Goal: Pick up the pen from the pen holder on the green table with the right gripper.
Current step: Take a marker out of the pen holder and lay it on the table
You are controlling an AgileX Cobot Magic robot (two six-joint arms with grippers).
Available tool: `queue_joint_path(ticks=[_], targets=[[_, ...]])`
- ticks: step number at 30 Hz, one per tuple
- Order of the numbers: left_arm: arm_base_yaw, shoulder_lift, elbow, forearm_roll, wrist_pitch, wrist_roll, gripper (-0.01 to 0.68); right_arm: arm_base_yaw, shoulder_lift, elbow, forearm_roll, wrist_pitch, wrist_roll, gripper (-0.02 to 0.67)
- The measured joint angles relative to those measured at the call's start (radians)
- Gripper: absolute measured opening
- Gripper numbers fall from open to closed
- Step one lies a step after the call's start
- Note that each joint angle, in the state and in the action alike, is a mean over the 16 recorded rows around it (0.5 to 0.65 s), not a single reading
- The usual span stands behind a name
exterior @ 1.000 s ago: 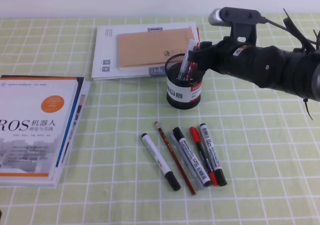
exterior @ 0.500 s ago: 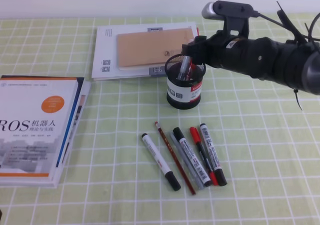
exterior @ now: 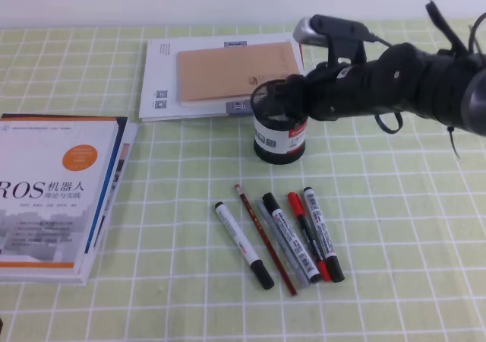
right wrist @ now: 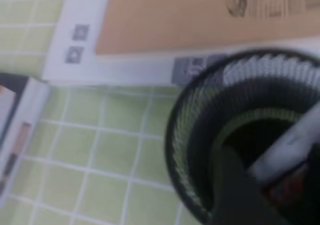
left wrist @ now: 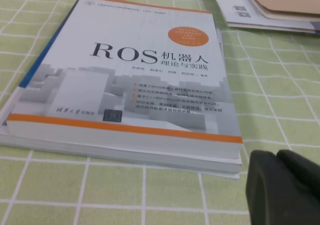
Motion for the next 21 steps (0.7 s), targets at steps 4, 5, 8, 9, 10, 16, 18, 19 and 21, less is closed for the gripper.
queue_joint_path(ticks=[4, 5, 8, 9, 10, 16, 18, 19, 21], targets=[[0.000, 0.000, 0.000, 0.000, 0.000, 0.000, -0.008, 0.000, -0.017, 0.000, 0.004, 0.006, 0.000, 0.260], [0.000, 0.000, 0.000, 0.000, 0.000, 0.000, -0.008, 0.000, -0.021, 0.000, 0.004, 0.001, 0.000, 0.256], [0.000, 0.000, 0.000, 0.000, 0.000, 0.000, -0.008, 0.000, -0.032, 0.000, 0.003, -0.027, -0.001, 0.246], [0.000, 0.000, 0.000, 0.000, 0.000, 0.000, -0.008, 0.000, -0.034, 0.000, 0.002, -0.040, -0.001, 0.245], [0.000, 0.000, 0.000, 0.000, 0.000, 0.000, -0.008, 0.000, -0.036, 0.000, 0.002, -0.053, -0.001, 0.243], [0.000, 0.000, 0.000, 0.000, 0.000, 0.000, -0.008, 0.000, -0.036, 0.000, -0.001, -0.124, -0.001, 0.241], [0.000, 0.000, 0.000, 0.000, 0.000, 0.000, -0.008, -0.001, -0.031, 0.000, -0.001, -0.142, -0.001, 0.241], [0.000, 0.000, 0.000, 0.000, 0.000, 0.000, -0.008, -0.001, -0.028, 0.000, -0.001, -0.150, -0.001, 0.240], [0.000, 0.000, 0.000, 0.000, 0.000, 0.000, -0.008, -0.003, -0.021, 0.000, 0.002, -0.163, -0.001, 0.240]])
